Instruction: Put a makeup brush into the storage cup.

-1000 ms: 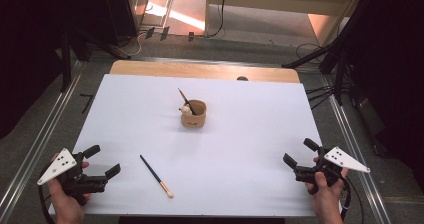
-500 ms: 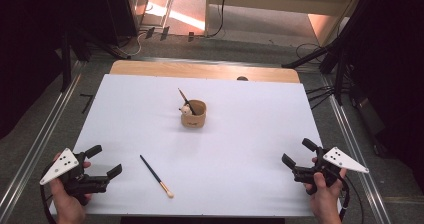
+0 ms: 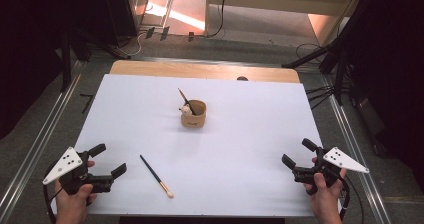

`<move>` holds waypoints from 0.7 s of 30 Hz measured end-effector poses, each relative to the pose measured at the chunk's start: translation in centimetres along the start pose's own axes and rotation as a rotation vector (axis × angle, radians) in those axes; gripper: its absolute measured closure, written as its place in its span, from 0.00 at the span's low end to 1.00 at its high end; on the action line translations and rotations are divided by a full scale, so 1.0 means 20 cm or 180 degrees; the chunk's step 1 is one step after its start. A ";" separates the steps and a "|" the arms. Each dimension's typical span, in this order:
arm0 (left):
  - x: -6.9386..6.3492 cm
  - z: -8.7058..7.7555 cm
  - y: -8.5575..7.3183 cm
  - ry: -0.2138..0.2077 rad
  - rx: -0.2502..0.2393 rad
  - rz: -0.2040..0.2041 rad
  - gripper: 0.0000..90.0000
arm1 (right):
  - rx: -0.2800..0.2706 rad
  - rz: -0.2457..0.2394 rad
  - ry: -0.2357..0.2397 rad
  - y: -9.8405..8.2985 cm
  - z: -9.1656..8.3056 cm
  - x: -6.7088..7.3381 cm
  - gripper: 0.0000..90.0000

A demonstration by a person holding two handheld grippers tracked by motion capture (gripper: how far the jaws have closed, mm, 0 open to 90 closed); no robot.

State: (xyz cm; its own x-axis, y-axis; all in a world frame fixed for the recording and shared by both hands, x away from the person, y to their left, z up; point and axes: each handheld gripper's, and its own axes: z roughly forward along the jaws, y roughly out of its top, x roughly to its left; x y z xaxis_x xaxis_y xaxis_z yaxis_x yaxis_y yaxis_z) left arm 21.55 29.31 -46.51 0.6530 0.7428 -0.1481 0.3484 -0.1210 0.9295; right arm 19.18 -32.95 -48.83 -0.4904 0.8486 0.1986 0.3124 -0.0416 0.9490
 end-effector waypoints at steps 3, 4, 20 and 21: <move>-0.04 0.02 0.01 0.0013 0.0075 0.0034 0.10 | 0.0004 0.0000 0.0005 0.00 0.00 0.00 0.00; -0.05 0.02 0.02 0.0013 0.0102 0.0044 0.13 | 0.0002 -0.0002 0.0009 0.00 0.00 0.00 0.00; -0.19 0.09 -0.01 -0.0415 0.0452 0.0010 0.63 | 0.0009 0.0011 -0.0007 -0.02 -0.02 -0.01 0.00; -0.20 0.09 -0.01 -0.0452 0.0500 0.0013 0.65 | 0.0011 0.0023 -0.0011 -0.02 -0.02 -0.01 0.00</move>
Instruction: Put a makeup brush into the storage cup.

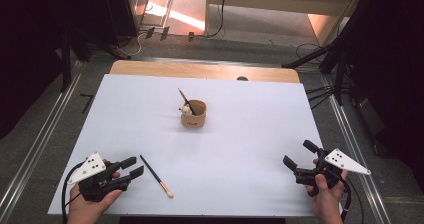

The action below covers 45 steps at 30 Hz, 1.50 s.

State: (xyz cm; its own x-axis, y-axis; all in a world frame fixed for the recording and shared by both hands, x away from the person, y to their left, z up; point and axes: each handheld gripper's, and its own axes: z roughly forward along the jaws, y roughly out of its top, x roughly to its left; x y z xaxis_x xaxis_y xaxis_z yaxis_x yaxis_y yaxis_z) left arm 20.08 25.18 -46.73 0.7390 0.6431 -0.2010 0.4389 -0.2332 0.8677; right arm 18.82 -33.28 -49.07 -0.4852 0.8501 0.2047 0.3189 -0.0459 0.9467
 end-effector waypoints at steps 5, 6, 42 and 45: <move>-0.04 0.03 -0.03 -0.0159 0.0164 -0.0052 0.76 | 0.0001 -0.0012 -0.0011 0.00 0.00 0.00 0.00; -0.05 0.03 -0.04 -0.0187 0.0170 -0.0078 0.78 | 0.0008 -0.0007 -0.0006 0.00 0.00 0.00 0.00; -0.20 0.24 -0.13 -0.0168 0.0770 0.0004 1.00 | 0.0024 -0.0012 -0.0041 -0.01 -0.01 -0.01 0.00; -0.20 0.25 -0.13 -0.0147 0.0780 0.0010 1.00 | 0.0020 -0.0002 -0.0038 -0.01 -0.01 -0.01 0.00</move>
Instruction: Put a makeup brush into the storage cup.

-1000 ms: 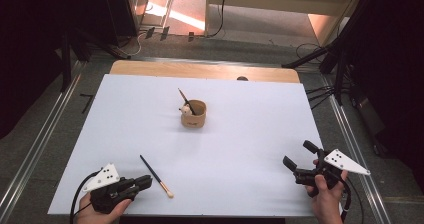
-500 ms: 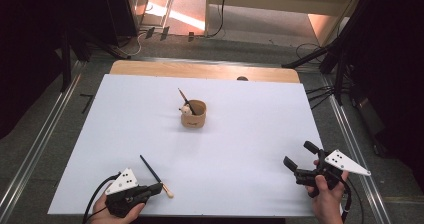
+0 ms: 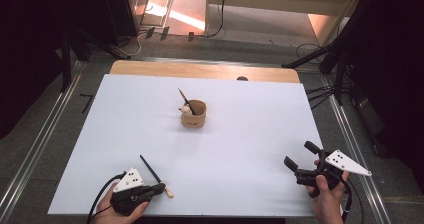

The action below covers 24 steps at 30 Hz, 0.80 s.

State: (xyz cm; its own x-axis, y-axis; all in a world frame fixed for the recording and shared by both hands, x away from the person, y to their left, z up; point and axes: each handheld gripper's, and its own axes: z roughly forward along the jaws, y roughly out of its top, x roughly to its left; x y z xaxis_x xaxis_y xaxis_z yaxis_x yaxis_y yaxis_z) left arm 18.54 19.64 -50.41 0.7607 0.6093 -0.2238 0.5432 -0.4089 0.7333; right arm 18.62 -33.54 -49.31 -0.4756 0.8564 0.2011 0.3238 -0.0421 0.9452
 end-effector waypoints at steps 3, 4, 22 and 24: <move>0.00 0.01 0.01 0.0025 0.0008 -0.0022 1.00 | -0.0002 -0.0001 -0.0002 0.00 0.00 0.00 0.00; -0.01 0.01 0.01 0.0039 0.0018 -0.0005 1.00 | -0.0002 0.0000 -0.0002 0.00 0.00 0.00 0.00; -0.01 0.08 0.04 0.0051 0.0033 0.0055 1.00 | -0.0004 -0.0007 -0.0009 0.00 -0.01 0.00 0.00; -0.01 0.09 0.05 0.0050 0.0038 0.0064 1.00 | -0.0003 -0.0009 -0.0009 0.00 -0.01 -0.01 0.00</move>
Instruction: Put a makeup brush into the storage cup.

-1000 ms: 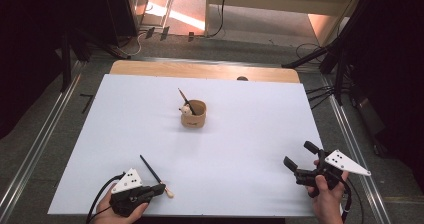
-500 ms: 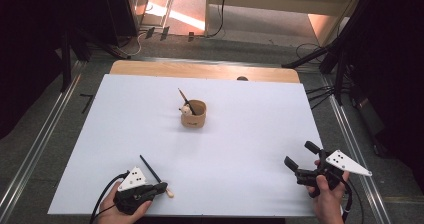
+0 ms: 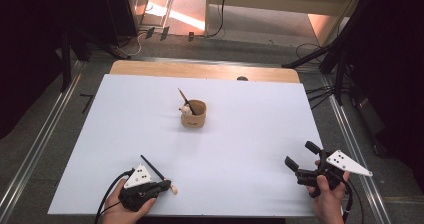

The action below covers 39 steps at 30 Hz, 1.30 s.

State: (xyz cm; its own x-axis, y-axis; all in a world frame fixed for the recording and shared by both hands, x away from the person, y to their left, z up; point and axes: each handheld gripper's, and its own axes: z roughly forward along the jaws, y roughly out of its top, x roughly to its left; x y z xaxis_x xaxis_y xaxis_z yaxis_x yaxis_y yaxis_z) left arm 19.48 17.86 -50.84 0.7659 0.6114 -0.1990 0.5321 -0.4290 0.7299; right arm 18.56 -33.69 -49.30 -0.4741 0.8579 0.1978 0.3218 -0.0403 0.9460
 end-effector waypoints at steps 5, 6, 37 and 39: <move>-0.01 0.02 0.02 -0.0017 -0.0006 0.0012 1.00 | 0.0005 0.0003 0.0003 0.00 0.00 0.00 0.00; -0.01 0.03 0.02 -0.0004 -0.0003 0.0013 1.00 | 0.0004 0.0000 0.0007 0.00 0.00 0.00 0.00; 0.02 0.18 0.17 0.0082 -0.0016 -0.0069 1.00 | -0.0020 0.0039 0.0002 0.00 0.00 -0.01 0.00; 0.03 0.19 0.19 0.0097 -0.0003 -0.0076 1.00 | -0.0021 0.0036 -0.0001 -0.01 -0.01 -0.01 0.00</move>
State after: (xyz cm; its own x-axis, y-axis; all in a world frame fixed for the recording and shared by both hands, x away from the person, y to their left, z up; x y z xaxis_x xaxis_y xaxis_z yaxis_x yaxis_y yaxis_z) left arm 23.29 14.12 -50.66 0.7417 0.6414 -0.1963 0.5496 -0.4134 0.7259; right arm 18.52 -33.89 -49.41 -0.4702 0.8576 0.2085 0.3216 -0.0535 0.9454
